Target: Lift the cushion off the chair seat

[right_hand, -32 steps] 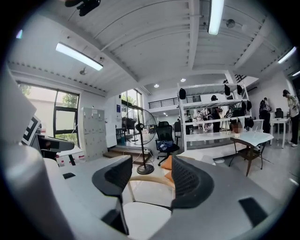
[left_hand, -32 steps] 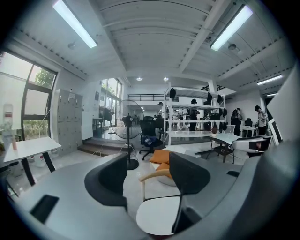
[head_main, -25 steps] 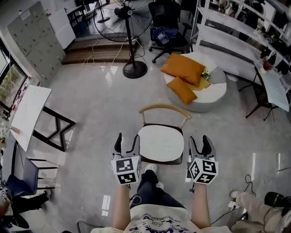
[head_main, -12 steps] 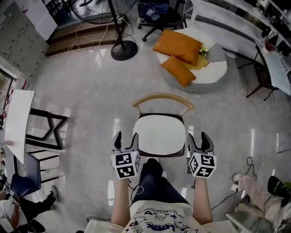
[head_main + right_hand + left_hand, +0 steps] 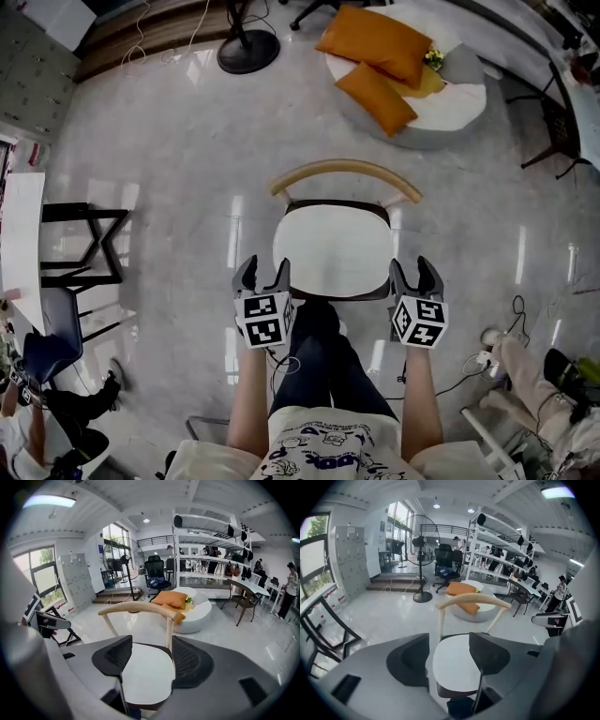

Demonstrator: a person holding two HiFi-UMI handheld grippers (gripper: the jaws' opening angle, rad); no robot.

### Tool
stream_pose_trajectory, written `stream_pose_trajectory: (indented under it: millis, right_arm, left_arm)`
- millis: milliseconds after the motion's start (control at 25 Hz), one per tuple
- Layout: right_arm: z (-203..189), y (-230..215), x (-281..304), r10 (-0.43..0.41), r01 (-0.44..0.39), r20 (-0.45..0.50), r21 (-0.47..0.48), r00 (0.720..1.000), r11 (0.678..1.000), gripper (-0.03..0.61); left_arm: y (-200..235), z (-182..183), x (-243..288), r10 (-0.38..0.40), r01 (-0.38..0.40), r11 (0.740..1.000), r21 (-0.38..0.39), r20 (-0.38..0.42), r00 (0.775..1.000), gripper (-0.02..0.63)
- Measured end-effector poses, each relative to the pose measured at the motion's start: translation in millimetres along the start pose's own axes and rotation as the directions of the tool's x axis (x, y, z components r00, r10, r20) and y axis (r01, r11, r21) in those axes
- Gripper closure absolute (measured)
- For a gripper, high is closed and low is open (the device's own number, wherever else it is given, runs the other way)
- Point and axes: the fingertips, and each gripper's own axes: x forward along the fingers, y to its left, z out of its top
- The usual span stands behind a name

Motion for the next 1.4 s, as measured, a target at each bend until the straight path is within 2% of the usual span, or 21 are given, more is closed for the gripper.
stream_pose_trajectory:
  millis: [480,840,1400]
  right_arm:
    - [-83.1,-20.8,120.5,0.0,-0.005,-0.166,-0.03,0.986,1.0,0.299]
    - [-141.1,-35.8,191.4,-0.004,-0.012,-0.262,-0.058,0.965,0.998,0.299]
    - [-241.9,-69.1,266.0,-0.058,0.058,-0.405,-0.013,0.913,0.998,0.3]
  left_arm:
    - [12.4,-79.7,134.3,-0.027,0.028,1.0,0.003,-0.194,0.981,0.341]
    - [19.8,-131.0,208.5,-0.036,0.041,0.999,0.012,-0.29,0.956,0.341]
    - [52.2,-207.5,298.7,-0.026,0.028,1.0,0.0,-0.409,0.912,0.339]
